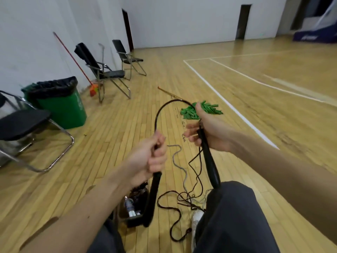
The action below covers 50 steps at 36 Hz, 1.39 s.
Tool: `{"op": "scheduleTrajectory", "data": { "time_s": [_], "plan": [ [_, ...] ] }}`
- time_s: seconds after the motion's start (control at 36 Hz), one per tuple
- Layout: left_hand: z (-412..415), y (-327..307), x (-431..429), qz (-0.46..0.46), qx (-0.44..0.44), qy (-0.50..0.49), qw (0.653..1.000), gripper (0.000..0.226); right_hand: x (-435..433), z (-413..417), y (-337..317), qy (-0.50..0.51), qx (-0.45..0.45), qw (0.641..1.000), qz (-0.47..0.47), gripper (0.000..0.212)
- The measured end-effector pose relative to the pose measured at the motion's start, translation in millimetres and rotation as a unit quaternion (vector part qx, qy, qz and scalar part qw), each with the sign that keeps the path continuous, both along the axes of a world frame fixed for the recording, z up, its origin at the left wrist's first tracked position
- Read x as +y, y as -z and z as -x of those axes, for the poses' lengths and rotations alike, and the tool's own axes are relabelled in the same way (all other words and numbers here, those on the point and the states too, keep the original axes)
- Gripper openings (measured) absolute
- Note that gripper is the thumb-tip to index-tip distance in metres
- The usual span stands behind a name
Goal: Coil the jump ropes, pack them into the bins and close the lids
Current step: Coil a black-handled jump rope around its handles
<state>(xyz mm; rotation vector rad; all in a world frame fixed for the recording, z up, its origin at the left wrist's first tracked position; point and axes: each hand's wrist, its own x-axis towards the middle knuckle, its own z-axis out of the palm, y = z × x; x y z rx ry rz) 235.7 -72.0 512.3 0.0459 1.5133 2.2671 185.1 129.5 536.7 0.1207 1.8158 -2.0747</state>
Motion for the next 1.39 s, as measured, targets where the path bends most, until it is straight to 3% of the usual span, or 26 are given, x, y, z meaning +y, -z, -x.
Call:
{"op": "scheduleTrajectory", "data": {
  "time_s": [0.08,0.17,0.22,0.39,0.5,0.61,0.69,0.75,0.89,1.03,1.14,1.31,1.39],
  "plan": [
    [5,-28,10,-0.149,-0.067,-0.054,0.985,0.027,-16,-21,8,-0.066,-0.014,0.998,-0.007,0.08],
    [0,-45,29,-0.172,-0.078,-0.089,0.978,0.03,-29,-41,4,-0.135,0.012,0.991,0.015,0.084],
    [-4,-52,38,-0.169,-0.074,-0.101,0.978,0.033,-34,-56,-4,-0.167,0.033,0.985,0.037,0.074],
    [-8,-64,42,-0.103,-0.018,-0.159,0.982,0.03,-30,-89,-23,-0.22,0.088,0.972,-0.007,0.037],
    [-27,-75,40,0.103,0.14,-0.164,0.971,0.029,-29,-108,-37,-0.203,0.092,0.975,0.006,0.003],
    [-49,-90,35,0.289,0.281,-0.174,0.898,0.027,-24,-126,-56,-0.168,0.131,0.977,0.021,0.005],
    [-66,-100,36,0.327,0.302,-0.103,0.889,0.033,-20,-138,-74,-0.146,0.158,0.976,0.042,0.007],
    [-75,-110,38,0.317,0.294,-0.06,0.9,0.047,-18,-144,-88,-0.139,0.172,0.974,0.052,0.007],
    [-103,-128,53,0.178,0.237,-0.027,0.955,0.071,-15,-155,-121,-0.078,0.222,0.968,0.087,0.013],
    [-139,-131,75,0.17,0.224,0.041,0.959,0.046,-8,-152,-137,-0.017,0.244,0.965,0.09,0.022],
    [-143,-134,78,0.162,0.238,0.059,0.956,0.046,-3,-154,-144,0.029,0.238,0.966,0.096,0.023],
    [-146,-131,77,0.172,0.242,0.049,0.954,0.039,4,-160,-140,0.022,0.258,0.964,-0.054,0.035],
    [-146,-132,75,0.136,0.236,0.013,0.962,0.038,4,-168,-129,0.009,0.26,0.964,-0.06,0.053]
  ]
}}
